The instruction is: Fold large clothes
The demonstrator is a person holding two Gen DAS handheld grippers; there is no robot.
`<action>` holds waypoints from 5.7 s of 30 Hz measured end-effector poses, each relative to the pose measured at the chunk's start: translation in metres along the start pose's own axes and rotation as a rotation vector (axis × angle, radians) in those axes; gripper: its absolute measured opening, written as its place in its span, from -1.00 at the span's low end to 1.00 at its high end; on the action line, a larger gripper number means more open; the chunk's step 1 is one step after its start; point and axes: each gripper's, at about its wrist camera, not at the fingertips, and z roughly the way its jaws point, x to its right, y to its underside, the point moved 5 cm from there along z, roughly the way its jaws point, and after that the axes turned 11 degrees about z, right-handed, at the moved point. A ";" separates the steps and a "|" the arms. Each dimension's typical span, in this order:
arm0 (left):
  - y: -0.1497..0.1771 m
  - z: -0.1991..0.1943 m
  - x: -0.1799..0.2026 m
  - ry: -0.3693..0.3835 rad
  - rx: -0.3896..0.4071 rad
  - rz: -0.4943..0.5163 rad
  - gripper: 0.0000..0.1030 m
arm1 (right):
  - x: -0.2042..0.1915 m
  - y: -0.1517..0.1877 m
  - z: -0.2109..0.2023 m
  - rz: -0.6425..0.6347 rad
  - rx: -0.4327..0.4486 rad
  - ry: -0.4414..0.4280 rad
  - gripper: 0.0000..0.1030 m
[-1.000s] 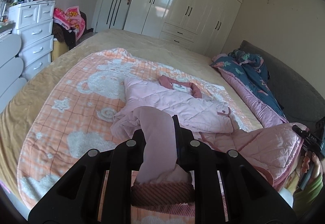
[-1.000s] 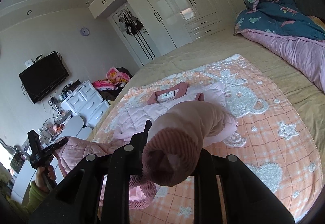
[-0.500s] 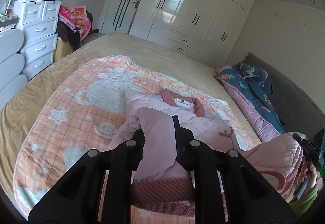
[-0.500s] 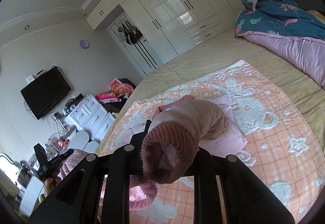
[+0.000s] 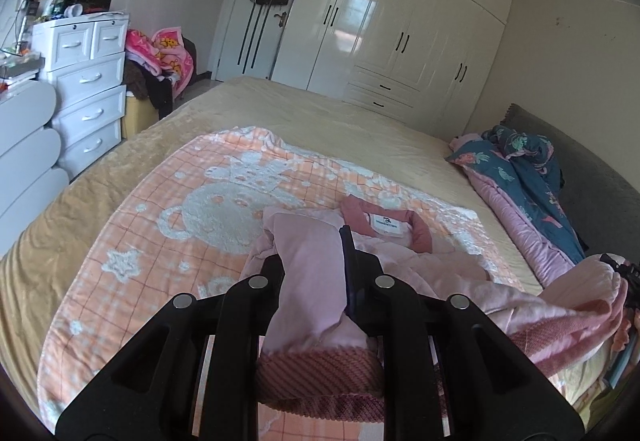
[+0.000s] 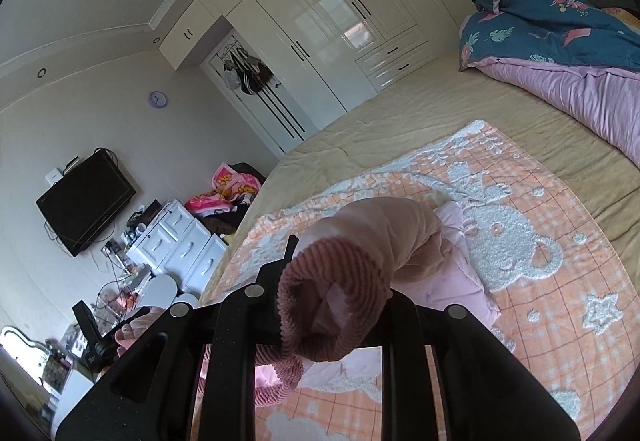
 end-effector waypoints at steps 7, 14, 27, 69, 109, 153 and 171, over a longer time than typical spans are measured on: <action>-0.003 0.023 -0.001 -0.034 -0.004 0.012 -0.79 | 0.013 -0.012 0.033 0.003 -0.005 0.057 -0.65; -0.001 0.041 -0.001 -0.065 0.018 0.002 -0.79 | 0.035 -0.019 0.064 0.020 -0.010 0.113 -0.65; 0.003 0.080 -0.005 -0.101 0.027 0.002 -0.78 | 0.066 -0.025 0.106 0.071 -0.017 0.155 -0.62; 0.004 0.098 -0.024 -0.158 0.059 0.030 0.82 | 0.101 0.048 0.146 -0.261 -0.035 0.395 0.89; 0.051 0.231 -0.018 -0.140 -0.206 0.065 -0.73 | 0.148 0.024 0.193 -0.242 0.030 0.485 -0.75; 0.016 0.118 0.007 -0.120 -0.104 0.061 0.82 | 0.040 0.018 0.100 -0.294 0.180 0.347 0.91; 0.064 0.088 -0.005 -0.179 -0.161 0.058 0.82 | 0.046 0.056 0.085 -0.247 0.177 0.386 0.92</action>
